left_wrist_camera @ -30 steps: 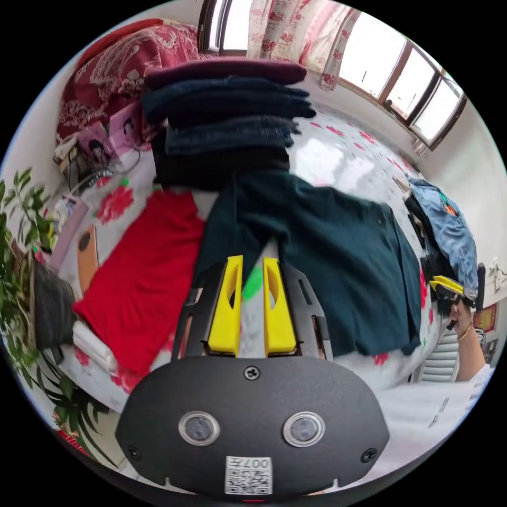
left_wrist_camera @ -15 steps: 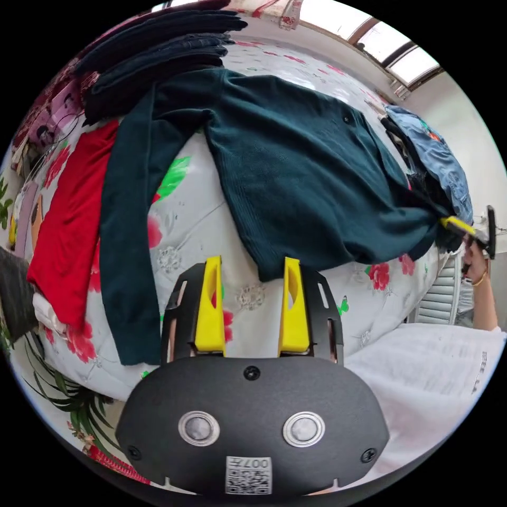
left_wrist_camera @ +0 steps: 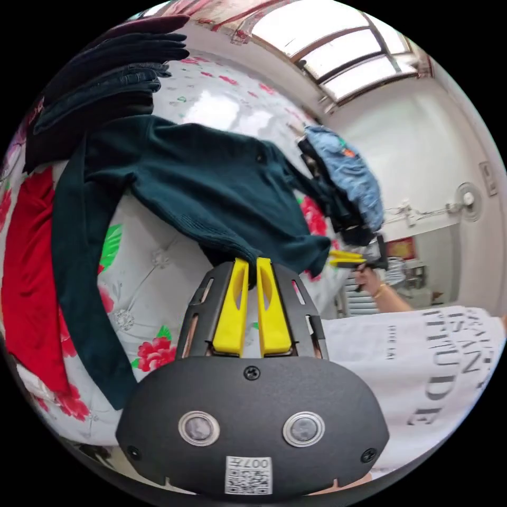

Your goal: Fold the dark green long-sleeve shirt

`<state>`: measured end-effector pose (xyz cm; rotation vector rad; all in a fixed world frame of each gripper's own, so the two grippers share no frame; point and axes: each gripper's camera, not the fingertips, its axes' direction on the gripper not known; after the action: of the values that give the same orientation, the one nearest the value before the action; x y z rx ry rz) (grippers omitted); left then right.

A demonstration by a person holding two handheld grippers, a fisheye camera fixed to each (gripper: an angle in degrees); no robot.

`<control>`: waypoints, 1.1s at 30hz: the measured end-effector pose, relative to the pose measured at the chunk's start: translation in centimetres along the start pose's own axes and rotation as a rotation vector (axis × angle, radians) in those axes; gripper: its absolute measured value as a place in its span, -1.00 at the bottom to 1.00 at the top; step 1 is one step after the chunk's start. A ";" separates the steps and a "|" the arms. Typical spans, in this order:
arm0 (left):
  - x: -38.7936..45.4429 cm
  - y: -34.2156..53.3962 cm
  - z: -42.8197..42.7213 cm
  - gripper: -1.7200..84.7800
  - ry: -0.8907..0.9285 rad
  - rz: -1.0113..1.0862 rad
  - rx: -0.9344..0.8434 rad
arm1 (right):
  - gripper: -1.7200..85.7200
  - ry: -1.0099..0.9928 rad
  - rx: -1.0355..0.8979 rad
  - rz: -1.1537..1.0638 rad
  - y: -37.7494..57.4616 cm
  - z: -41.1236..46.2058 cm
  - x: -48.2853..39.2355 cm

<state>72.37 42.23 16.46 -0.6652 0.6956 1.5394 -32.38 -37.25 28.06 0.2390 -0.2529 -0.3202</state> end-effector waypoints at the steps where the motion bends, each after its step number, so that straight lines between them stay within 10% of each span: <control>1: -1.1 -1.1 -1.2 -0.93 0.102 -0.022 0.007 | -0.75 -0.012 -0.013 0.007 -0.1 0.5 0.1; 6: -6.0 -8.3 -3.9 -0.82 0.370 -0.169 0.164 | -0.93 -0.075 0.110 0.075 -2.5 -1.9 1.8; 16: -6.6 -4.5 0.7 -0.68 -0.193 -0.176 0.141 | -0.83 -0.038 0.152 0.158 -1.9 -1.6 4.3; 21: -8.1 -3.2 4.6 -0.66 -0.186 -0.198 0.011 | -0.89 -0.105 0.095 0.211 -2.0 1.1 5.3; 25: -7.1 -6.1 7.3 -0.90 -0.431 -0.117 -0.075 | -0.95 -0.055 0.056 0.168 -2.9 1.5 4.7; 33: -5.3 -2.1 1.4 -0.98 -0.198 -0.073 0.033 | -0.96 -0.278 0.188 0.029 1.2 -4.1 3.9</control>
<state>74.90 39.97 21.32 -0.5000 0.5413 1.4997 -27.32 -36.64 25.32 0.3767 -0.5617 -0.3011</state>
